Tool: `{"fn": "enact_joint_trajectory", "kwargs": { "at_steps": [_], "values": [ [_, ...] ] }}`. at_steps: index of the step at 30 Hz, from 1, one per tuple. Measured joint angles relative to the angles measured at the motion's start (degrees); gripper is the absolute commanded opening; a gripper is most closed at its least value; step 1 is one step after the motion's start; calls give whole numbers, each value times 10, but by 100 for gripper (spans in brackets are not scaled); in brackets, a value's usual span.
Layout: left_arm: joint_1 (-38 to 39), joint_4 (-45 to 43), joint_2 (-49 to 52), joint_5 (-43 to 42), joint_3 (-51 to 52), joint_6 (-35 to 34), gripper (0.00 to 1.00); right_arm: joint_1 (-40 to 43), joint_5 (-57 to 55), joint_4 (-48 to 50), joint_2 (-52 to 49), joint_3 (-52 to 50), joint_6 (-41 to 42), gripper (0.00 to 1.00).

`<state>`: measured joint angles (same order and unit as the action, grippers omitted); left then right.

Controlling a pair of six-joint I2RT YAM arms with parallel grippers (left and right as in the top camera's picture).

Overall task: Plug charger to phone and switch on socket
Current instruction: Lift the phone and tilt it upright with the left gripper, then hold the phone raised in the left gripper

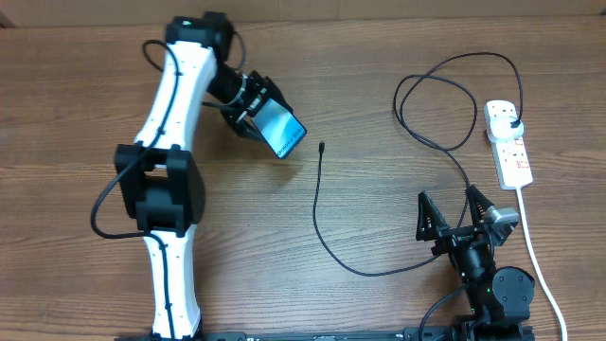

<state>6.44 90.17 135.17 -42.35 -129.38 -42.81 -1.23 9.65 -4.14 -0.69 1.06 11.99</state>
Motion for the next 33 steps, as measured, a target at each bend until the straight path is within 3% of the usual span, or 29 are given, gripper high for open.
{"fn": "enact_joint_trajectory", "kwargs": {
  "at_steps": [12, 33],
  "values": [
    [-45, 27, 0, -116, 0, -68, 64, 0, 0, 0, 0, 0, 0, 100],
    [-45, 29, 0, -132, 0, -143, 63, 0, 0, 0, 0, 0, 0, 100]
  ]
}}
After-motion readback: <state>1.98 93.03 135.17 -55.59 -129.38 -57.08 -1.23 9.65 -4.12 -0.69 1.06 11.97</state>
